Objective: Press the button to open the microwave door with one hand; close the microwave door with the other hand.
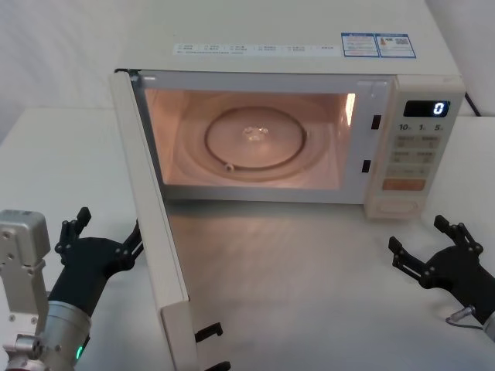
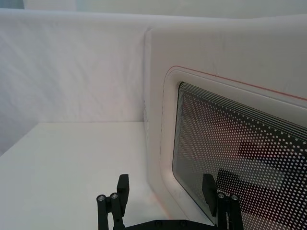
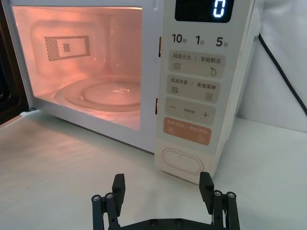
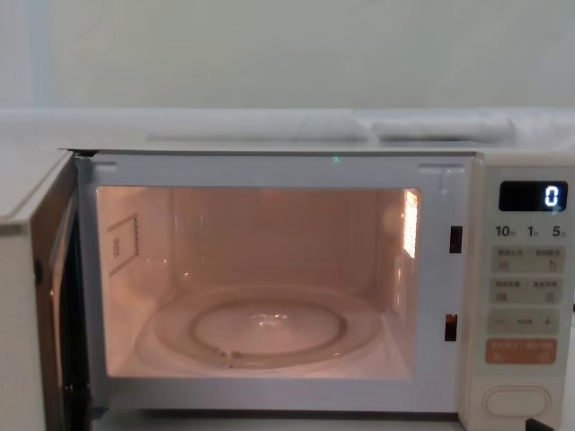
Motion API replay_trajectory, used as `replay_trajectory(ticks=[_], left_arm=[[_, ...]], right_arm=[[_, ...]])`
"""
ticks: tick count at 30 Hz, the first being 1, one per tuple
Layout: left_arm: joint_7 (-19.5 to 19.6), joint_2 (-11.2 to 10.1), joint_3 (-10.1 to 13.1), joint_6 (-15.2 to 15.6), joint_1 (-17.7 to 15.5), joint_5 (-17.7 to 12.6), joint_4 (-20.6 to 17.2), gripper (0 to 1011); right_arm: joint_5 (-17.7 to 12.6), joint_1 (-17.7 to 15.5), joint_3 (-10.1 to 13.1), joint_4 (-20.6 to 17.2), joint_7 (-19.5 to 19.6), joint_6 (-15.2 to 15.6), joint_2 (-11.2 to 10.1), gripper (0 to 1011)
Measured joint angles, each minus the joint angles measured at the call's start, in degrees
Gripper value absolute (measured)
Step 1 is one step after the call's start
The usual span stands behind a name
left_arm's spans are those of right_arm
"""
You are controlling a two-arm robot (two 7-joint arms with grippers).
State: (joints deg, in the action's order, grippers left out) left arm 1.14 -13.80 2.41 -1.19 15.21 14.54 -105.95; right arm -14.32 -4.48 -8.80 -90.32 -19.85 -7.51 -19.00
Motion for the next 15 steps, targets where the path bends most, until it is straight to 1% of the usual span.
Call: replay_trajectory(ticks=[5, 9, 11, 12, 15], left_arm=[[0.0, 0.0, 0.0, 0.0, 0.0, 0.0, 0.0, 1000], [0.0, 0.0, 0.0, 0.0, 0.0, 0.0, 0.0, 915], [0.0, 0.0, 0.0, 0.0, 0.0, 0.0, 0.0, 855], [0.0, 0.0, 0.0, 0.0, 0.0, 0.0, 0.0, 855], [0.0, 0.0, 0.0, 0.0, 0.0, 0.0, 0.0, 764]], right_arm=[[0.0, 0.0, 0.0, 0.0, 0.0, 0.0, 0.0, 1000], [0.0, 0.0, 0.0, 0.0, 0.0, 0.0, 0.0, 1000], [0.0, 0.0, 0.0, 0.0, 0.0, 0.0, 0.0, 1000], [0.0, 0.0, 0.0, 0.0, 0.0, 0.0, 0.0, 1000], [0.0, 0.0, 0.0, 0.0, 0.0, 0.0, 0.0, 1000]])
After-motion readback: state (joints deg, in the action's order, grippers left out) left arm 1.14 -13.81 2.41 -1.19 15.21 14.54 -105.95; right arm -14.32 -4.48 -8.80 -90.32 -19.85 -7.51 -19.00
